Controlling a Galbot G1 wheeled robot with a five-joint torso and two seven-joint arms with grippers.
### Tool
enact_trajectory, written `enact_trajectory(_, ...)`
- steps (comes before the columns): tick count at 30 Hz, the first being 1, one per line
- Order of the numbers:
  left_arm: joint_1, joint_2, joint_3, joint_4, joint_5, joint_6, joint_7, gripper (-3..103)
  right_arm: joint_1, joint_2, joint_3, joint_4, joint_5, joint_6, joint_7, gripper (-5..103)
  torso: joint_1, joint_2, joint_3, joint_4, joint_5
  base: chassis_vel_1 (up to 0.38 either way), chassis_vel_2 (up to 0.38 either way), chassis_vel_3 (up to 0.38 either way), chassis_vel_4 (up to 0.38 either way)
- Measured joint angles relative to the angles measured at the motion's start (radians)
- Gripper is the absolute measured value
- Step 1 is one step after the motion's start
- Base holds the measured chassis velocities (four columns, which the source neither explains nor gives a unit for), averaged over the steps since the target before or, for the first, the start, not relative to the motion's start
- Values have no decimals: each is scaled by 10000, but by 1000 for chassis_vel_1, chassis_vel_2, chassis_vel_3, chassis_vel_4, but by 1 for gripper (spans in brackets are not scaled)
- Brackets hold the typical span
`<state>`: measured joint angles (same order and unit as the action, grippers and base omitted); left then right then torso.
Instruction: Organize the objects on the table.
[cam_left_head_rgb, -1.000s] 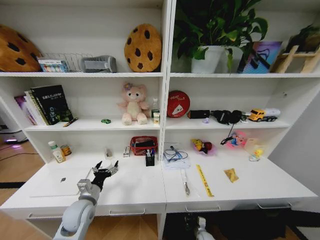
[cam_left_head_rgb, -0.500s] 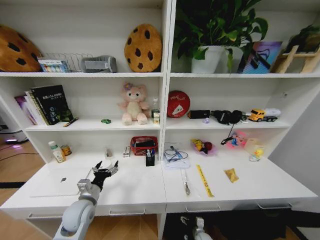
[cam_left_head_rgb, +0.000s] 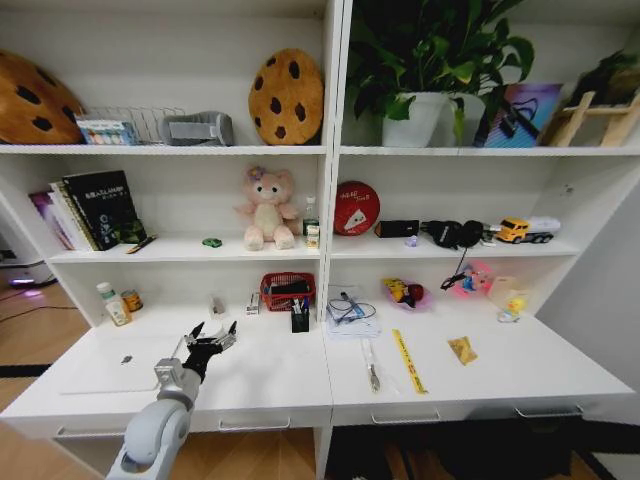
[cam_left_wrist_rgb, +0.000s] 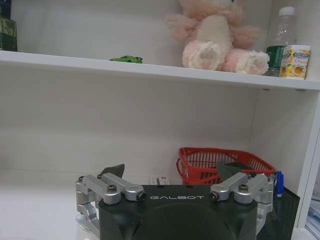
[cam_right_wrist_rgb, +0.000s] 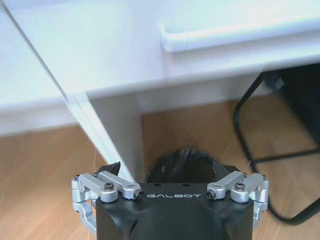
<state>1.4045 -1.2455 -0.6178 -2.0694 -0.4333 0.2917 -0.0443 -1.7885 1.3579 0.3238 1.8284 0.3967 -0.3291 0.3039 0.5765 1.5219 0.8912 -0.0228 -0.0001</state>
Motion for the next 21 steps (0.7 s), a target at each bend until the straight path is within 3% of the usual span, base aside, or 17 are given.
enact_trajectory(2, 0, 0, 0, 0, 0, 0, 0, 100, -665, 11, -7, 1432, -204, -126, 950, 100, 0, 0, 0, -2, 0, 0, 0, 0, 0)
enact_trajectory(5, 0, 0, -1, 0, 0, 0, -2, 100, -1384, 95, 11, 2757, -914, 112, 1386, 100, 0, 0, 1, -1, 1, 0, 0, 0, 0)
enact_trajectory(6, 0, 0, -1, 0, 0, 0, -2, 100, -1384, 95, 11, 2757, -914, 112, 1386, 100, 0, 0, 1, -1, 1, 0, 0, 0, 0)
enact_trajectory(13, 0, 0, 0, 0, 0, 0, -2, 100, -2681, 686, 71, 5960, -3478, -244, 1847, 100, 1, -1, 1, -2, 1, 0, 0, 0, 0)
enact_trajectory(16, 0, 0, 0, 0, 0, 0, -2, 100, -2597, 762, 242, 6416, -3681, -431, 1864, 100, 2, -1, 1, -2, 0, 0, 0, 0, 0)
enact_trajectory(17, 0, 0, 1, 0, 0, 0, -1, 100, -2388, 743, 705, 6832, -3756, -739, 1920, 100, 3, -2, 2, -1, 2, 0, 0, 0, 0)
enact_trajectory(21, 0, 0, 1, 0, 0, 0, -1, 100, -2085, 521, 2032, 6913, -3888, -649, 1888, 100, 3, -2, 2, -2, 3, 0, 0, 0, 0)
